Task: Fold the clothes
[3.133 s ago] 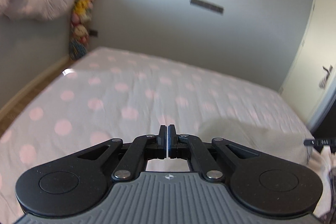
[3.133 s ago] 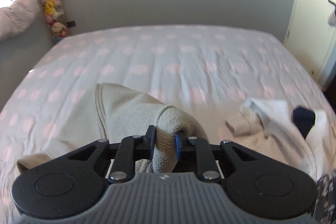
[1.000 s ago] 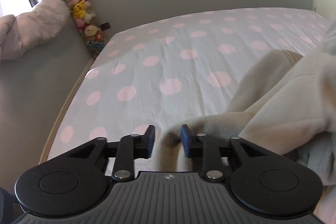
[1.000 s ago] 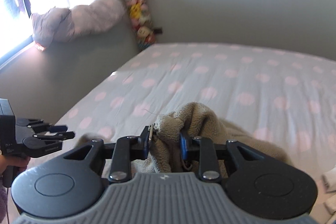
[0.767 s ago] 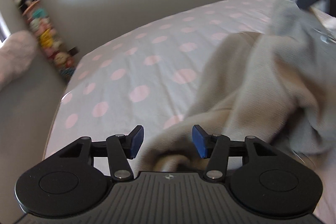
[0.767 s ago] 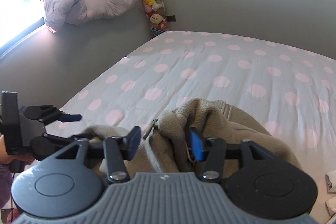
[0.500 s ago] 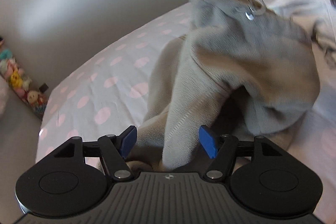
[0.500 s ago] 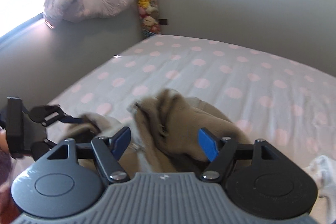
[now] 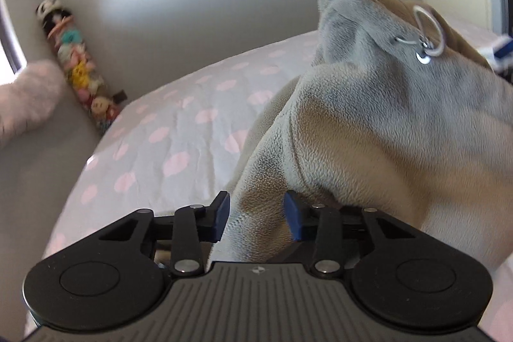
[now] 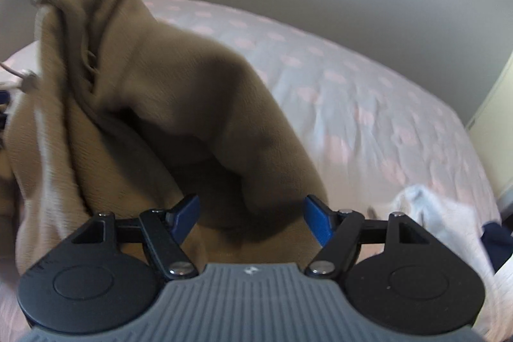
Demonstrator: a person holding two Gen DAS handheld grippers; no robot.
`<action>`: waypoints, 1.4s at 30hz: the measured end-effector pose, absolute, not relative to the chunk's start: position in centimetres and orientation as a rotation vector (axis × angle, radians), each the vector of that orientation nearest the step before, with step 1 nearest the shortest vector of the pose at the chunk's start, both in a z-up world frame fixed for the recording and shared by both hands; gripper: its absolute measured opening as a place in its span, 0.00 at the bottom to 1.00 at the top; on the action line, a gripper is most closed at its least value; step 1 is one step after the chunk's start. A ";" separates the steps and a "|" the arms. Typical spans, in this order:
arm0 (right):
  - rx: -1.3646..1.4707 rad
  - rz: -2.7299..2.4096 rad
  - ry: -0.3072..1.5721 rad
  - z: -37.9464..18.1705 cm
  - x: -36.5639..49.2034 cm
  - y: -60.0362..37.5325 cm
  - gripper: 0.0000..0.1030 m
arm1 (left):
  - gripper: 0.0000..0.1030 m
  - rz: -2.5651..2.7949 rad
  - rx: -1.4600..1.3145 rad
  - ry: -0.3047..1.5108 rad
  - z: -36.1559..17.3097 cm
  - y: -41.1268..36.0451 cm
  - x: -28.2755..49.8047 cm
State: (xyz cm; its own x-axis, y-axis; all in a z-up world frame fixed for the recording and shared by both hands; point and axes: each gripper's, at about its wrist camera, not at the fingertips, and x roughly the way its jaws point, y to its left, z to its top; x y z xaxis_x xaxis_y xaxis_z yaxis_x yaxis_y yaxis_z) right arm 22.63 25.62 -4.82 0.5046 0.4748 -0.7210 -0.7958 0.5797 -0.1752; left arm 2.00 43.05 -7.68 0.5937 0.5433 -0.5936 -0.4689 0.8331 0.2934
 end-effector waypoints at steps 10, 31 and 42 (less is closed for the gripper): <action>-0.426 0.704 0.783 -7.1 24.8 27.5 0.00 | 0.07 0.573 -0.060 0.688 -7.2 45.2 -0.1; -0.243 1.074 0.874 -4.6 17.5 26.3 0.61 | 0.03 0.616 -0.101 0.696 -4.0 45.8 -1.5; -0.274 1.343 0.991 -7.7 7.2 32.0 0.28 | 0.03 0.630 -0.102 0.766 -5.6 46.3 -1.8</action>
